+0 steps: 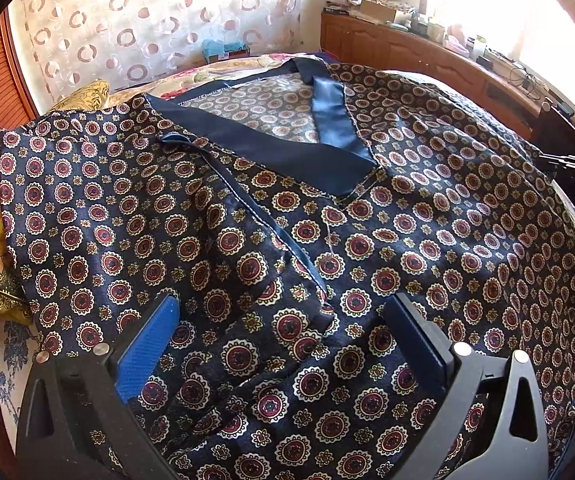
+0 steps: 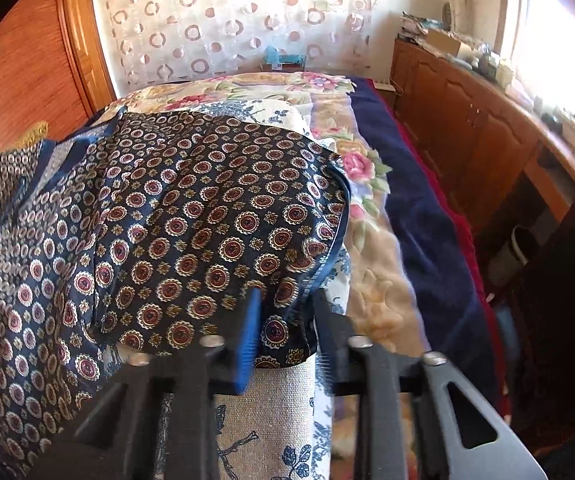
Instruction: Fold small clothes
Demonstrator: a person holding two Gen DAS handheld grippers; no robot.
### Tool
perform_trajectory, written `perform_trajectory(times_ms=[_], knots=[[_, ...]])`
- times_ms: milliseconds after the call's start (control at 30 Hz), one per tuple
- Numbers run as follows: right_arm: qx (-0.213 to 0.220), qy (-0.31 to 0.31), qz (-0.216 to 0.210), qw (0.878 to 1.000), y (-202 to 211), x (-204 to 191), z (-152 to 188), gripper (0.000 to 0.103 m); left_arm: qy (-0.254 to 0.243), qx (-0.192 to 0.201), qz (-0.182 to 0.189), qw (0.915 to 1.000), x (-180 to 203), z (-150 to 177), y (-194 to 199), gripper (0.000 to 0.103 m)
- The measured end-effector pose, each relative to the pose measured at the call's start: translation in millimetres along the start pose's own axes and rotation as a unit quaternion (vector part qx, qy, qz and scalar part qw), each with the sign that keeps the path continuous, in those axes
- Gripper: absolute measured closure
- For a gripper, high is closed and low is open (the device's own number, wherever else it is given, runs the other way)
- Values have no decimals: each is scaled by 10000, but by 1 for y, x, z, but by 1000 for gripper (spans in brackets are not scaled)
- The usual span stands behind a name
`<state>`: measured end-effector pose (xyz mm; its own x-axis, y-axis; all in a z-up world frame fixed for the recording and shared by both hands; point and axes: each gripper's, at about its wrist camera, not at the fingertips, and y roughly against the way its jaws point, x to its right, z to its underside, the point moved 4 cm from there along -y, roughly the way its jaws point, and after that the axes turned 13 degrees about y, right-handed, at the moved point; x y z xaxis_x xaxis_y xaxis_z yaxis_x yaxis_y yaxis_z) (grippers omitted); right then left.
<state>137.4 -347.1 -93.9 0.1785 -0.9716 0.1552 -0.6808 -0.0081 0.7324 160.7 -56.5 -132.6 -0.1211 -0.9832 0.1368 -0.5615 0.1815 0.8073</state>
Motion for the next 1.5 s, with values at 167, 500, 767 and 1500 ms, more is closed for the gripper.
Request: perform_trajectory(times_ms=[167,500,767,1500], knots=[[221,280,333,9988,15,-9,-10,97,-1,1,1,10000,0,0,0,0],[1205,610,130,9908,62,-55,-63,98,0,2,3,10000,1,0,0,0],[1563,1347,-919,9742,75,-162,-99,94,17,-2,-2,10000,1,0,0,0],[493,819,-566,9938,-34,-124,-111,42,723,982,165,9924,-58,-43,65,0]])
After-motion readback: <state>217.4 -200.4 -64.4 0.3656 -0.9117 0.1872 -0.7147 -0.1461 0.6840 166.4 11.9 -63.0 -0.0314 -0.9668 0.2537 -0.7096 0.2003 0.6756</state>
